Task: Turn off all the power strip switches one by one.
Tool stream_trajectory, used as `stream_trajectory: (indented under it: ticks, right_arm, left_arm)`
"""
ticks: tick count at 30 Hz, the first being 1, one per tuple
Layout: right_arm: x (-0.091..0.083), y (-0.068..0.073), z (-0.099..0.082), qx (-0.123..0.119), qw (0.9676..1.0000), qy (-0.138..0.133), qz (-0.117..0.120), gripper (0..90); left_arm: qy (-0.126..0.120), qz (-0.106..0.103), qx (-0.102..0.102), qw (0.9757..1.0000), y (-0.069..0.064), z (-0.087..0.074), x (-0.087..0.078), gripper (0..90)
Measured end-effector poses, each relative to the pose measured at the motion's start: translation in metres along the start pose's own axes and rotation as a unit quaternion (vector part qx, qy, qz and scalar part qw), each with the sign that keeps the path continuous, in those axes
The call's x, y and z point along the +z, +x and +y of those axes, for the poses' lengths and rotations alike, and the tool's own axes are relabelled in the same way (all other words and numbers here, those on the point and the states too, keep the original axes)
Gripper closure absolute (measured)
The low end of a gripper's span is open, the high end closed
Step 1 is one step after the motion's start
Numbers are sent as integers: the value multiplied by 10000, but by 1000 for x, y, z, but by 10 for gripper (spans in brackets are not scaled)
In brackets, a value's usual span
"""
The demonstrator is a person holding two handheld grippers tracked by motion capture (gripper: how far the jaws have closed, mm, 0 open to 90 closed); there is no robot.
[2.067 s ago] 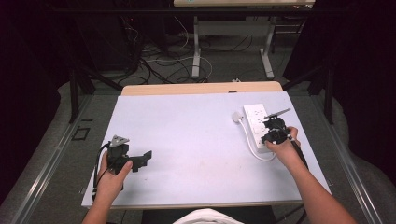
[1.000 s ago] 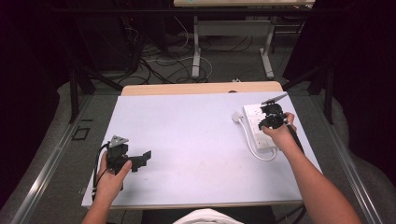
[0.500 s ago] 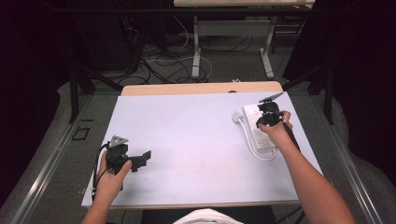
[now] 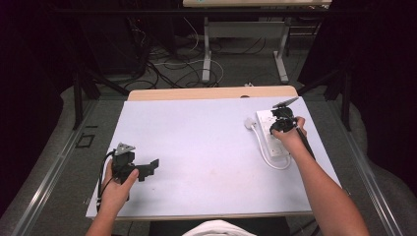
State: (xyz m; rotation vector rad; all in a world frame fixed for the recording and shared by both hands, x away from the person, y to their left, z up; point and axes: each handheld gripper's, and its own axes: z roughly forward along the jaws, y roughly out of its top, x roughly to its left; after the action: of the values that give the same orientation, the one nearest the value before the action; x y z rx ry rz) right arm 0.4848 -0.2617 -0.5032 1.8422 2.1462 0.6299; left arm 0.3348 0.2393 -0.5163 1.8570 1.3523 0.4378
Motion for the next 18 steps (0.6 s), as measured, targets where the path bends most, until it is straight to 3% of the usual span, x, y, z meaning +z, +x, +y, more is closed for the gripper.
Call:
stream_trajectory:
  ticks: [9,13,14,18]
  right_arm:
    - [5,3,0,-11,10000,33,-45,896]
    - [5,3,1,16,10000,55,3,899]
    - [7,2,0,25,9999,-53,102,900]
    - [6,3,0,-46,10000,64,3,900]
  left_arm:
    - [-1,-6,20,10000,1,0,0,6]
    - [-3,-1,21,10000,1,0,0,6]
    - [26,-8,30,10000,1,0,0,6]
    - [32,-9,26,10000,0,0,-1,6]
